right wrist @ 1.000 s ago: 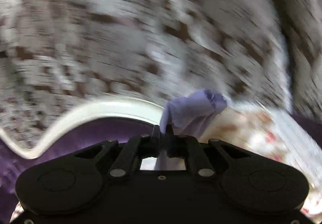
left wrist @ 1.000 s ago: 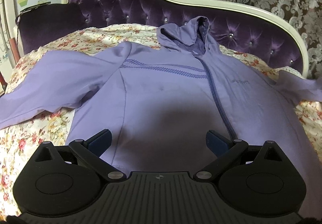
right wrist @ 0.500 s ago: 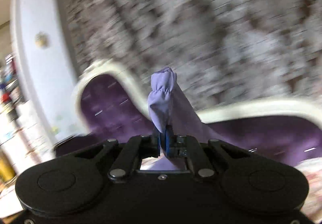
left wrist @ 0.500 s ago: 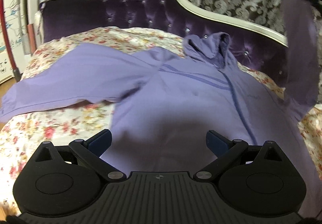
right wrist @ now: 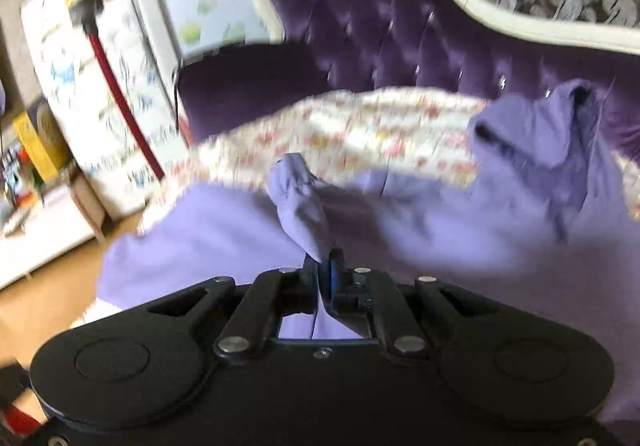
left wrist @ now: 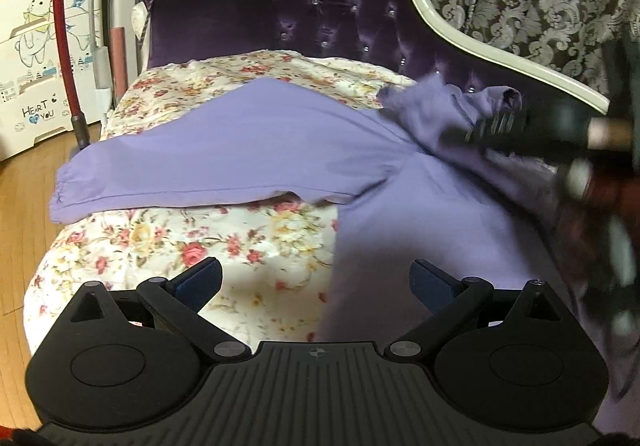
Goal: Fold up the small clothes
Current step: 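Fold the held sleeve across the jacket body with the right gripper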
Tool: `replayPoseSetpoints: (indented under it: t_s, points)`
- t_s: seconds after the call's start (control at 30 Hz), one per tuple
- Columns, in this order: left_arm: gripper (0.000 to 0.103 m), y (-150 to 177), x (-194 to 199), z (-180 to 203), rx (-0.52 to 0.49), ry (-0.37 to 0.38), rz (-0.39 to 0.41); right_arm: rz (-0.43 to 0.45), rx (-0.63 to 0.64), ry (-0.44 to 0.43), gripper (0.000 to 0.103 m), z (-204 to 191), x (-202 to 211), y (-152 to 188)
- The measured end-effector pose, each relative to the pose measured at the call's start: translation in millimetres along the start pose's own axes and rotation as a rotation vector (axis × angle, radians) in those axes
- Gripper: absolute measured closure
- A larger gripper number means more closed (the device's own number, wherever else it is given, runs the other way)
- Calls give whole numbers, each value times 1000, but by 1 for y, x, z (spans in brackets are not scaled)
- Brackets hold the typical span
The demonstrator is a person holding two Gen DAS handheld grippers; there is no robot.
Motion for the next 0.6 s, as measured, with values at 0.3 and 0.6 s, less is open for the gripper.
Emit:
replayPoseSetpoints:
  t_s: [0.3, 0.6]
  points:
    - [2, -27, 0, 6, -41, 20, 54, 21, -31, -96, 37, 11, 39, 40]
    - [2, -68, -12, 54, -149, 70, 153, 40, -123, -26, 37, 87, 89, 64]
Point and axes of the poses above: each gripper's, at about its wrist camera, not at the fingertips, and x roughly against the way its jaws point, z to its right, y to its underside, the point moved 1 cm from there along -x, roughly the way its jaws point, and after that the axes turned 9 degrees about y, right-handed, at the moved point
